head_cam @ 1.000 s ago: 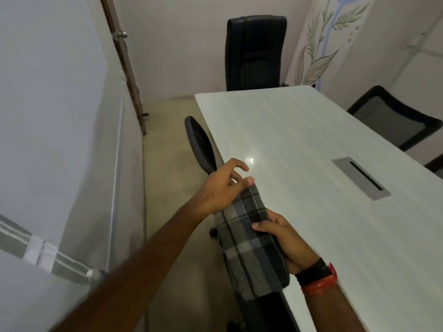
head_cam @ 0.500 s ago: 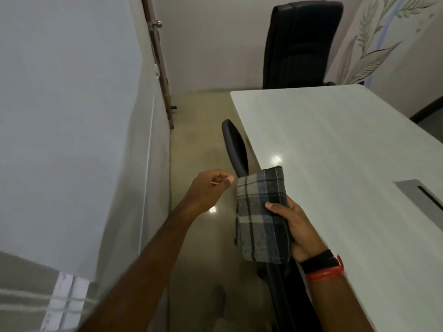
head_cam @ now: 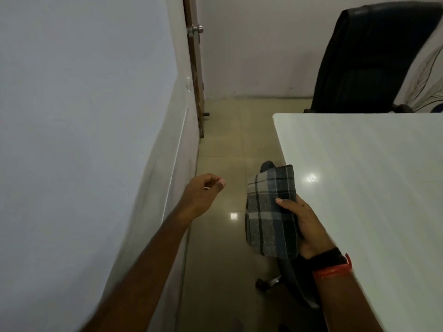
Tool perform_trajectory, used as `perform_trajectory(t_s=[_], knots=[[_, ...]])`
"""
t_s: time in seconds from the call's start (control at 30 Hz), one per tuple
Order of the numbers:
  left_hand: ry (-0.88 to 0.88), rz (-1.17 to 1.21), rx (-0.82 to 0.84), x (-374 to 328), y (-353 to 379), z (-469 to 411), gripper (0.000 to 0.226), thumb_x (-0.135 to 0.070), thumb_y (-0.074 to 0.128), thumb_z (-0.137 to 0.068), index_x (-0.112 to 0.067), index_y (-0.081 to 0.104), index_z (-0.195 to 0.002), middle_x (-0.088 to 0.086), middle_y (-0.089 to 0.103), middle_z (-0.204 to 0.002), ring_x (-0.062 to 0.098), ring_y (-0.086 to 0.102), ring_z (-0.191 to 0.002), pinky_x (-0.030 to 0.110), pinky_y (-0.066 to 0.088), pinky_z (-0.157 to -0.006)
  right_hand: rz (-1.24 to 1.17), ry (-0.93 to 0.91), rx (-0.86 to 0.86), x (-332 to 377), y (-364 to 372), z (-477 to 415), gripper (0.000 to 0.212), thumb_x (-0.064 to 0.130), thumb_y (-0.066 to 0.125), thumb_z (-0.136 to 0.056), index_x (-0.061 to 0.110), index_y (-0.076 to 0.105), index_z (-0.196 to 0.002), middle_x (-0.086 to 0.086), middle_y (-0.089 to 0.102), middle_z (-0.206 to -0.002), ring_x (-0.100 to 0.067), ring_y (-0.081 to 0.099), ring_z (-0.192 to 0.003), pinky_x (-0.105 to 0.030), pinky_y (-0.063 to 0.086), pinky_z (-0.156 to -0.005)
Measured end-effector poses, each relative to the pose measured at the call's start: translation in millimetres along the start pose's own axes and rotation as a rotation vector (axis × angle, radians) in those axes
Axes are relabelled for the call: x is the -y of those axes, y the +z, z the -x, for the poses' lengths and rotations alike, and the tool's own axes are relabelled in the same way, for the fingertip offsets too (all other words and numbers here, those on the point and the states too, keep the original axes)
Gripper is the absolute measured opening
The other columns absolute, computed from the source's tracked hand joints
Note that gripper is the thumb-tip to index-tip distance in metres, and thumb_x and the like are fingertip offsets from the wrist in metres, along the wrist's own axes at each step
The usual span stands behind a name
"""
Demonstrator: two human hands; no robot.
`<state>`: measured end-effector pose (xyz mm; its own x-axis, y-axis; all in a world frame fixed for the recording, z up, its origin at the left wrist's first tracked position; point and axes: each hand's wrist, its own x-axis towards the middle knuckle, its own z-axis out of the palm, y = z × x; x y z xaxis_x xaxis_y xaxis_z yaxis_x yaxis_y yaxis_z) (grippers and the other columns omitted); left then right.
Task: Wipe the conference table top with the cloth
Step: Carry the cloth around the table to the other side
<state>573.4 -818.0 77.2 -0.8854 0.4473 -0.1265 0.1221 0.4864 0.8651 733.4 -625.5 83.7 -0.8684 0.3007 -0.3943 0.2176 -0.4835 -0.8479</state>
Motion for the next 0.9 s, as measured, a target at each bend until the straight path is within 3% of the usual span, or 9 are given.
perform_trajectory(t_s=[0.13, 0.43, 0.67, 0.9], knots=[[-0.004, 0.023, 0.016, -3.8, 3.2, -61.4, 0.024, -0.037, 0.060, -0.096, -0.019, 0.071, -0.108, -0.008, 0.068, -0.098, 0.006, 0.063, -0.090, 0.020, 0.048, -0.078, 0.001, 0.030, 0.000, 22.8, 7.2, -68.6, 0.043, 0.017, 0.059, -0.096, 0.018, 0.058, -0.138, -0.014, 0.070, -0.129, -0.036, 0.066, -0.118, -0.053, 0.053, -0.098], [0.055, 0.053, 0.113, -30.3, 5.4, -287.5, 0.020, -0.033, 0.062, -0.096, -0.017, 0.073, -0.101, -0.009, 0.067, -0.088, 0.006, 0.062, -0.081, 0.024, 0.044, -0.076, 0.053, -0.026, -0.095, 106.6, 24.0, -252.3, 0.034, 0.015, 0.057, -0.099, 0.016, 0.060, -0.133, -0.009, 0.075, -0.119, -0.029, 0.073, -0.106, -0.037, 0.061, -0.075], [0.165, -0.004, 0.145, -86.6, -27.1, -464.5, 0.024, -0.037, 0.062, -0.095, -0.019, 0.072, -0.106, -0.007, 0.068, -0.093, 0.006, 0.061, -0.085, 0.027, 0.049, -0.080, 0.077, -0.102, -0.180, 190.1, 27.8, -376.0, 0.032, 0.018, 0.057, -0.100, 0.018, 0.062, -0.131, -0.007, 0.074, -0.121, -0.026, 0.073, -0.107, -0.039, 0.059, -0.083], [0.192, 0.012, 0.223, -118.9, -8.9, -615.8, 0.023, -0.037, 0.063, -0.094, -0.018, 0.073, -0.102, -0.007, 0.069, -0.091, 0.010, 0.064, -0.085, 0.029, 0.050, -0.080, -0.019, -0.113, -0.255, 249.8, 9.5, -507.6, 0.034, 0.016, 0.058, -0.099, 0.017, 0.061, -0.132, -0.010, 0.073, -0.122, -0.030, 0.072, -0.109, -0.043, 0.057, -0.085]])
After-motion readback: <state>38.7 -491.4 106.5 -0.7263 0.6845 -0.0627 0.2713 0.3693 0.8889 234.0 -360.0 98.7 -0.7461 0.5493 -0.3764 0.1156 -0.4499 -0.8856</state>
